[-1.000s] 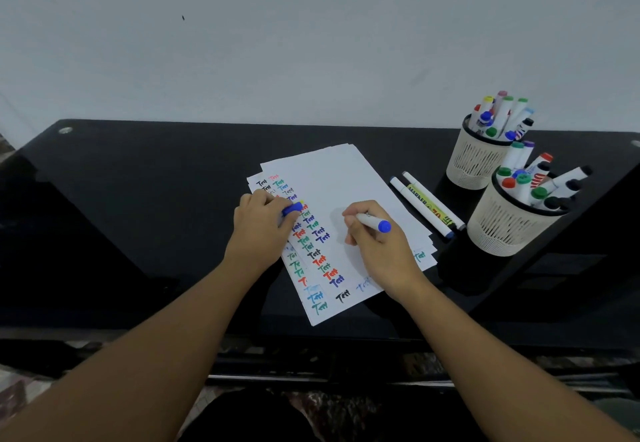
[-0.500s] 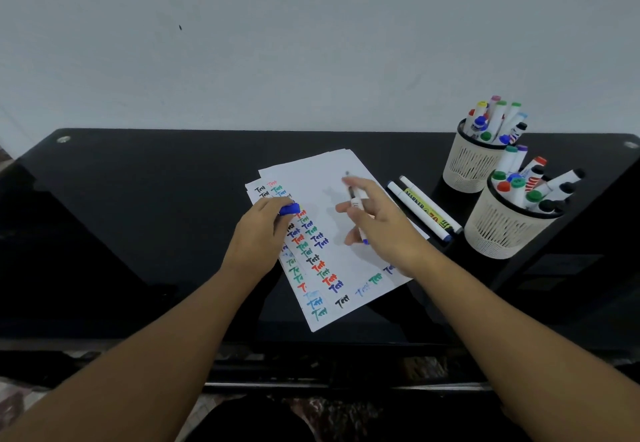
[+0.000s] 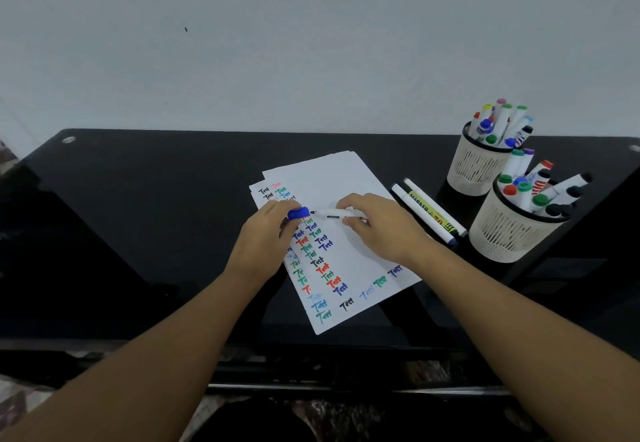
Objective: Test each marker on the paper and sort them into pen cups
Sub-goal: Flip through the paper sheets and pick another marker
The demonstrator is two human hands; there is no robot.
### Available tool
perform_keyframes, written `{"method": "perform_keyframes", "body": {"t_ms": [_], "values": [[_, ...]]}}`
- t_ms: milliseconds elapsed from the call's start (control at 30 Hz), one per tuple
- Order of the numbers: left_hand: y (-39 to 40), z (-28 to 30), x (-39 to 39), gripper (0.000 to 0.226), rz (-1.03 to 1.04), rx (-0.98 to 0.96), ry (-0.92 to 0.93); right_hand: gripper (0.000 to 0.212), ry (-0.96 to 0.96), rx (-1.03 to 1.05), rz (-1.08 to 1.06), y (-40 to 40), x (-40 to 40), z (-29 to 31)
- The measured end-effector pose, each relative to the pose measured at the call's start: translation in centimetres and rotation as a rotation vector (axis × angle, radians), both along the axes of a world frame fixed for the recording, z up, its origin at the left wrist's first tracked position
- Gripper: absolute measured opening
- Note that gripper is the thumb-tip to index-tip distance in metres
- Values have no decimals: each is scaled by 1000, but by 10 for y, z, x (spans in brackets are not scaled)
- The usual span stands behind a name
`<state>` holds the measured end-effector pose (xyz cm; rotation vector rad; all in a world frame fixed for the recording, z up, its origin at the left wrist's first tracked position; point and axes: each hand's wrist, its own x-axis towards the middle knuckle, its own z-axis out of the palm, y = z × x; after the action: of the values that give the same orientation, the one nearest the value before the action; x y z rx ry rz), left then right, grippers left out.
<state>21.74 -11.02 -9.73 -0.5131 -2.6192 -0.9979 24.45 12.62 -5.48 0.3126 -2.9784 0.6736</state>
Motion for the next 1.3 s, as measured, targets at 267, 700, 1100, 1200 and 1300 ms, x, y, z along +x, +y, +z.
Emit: {"method": "perform_keyframes", "body": {"t_ms": [267,700,1100,1200,1300], "values": [[0,1,3,29,-85,-15,27,21,29,4,85,-7,-10,-7],[1,5,8,55,-75,37,-51,34,156,226,229,-23,-15,-5],[3,4,-1,63,23,-123,-179,60,44,-133,94,-15,-8,5],[3,4,-2,62,19,-138,-174,53,42,-129,86,-15,-4,4],[2,2,-2,63,4,-154,-142,53,43,-171,63,-16,-2,5]]}}
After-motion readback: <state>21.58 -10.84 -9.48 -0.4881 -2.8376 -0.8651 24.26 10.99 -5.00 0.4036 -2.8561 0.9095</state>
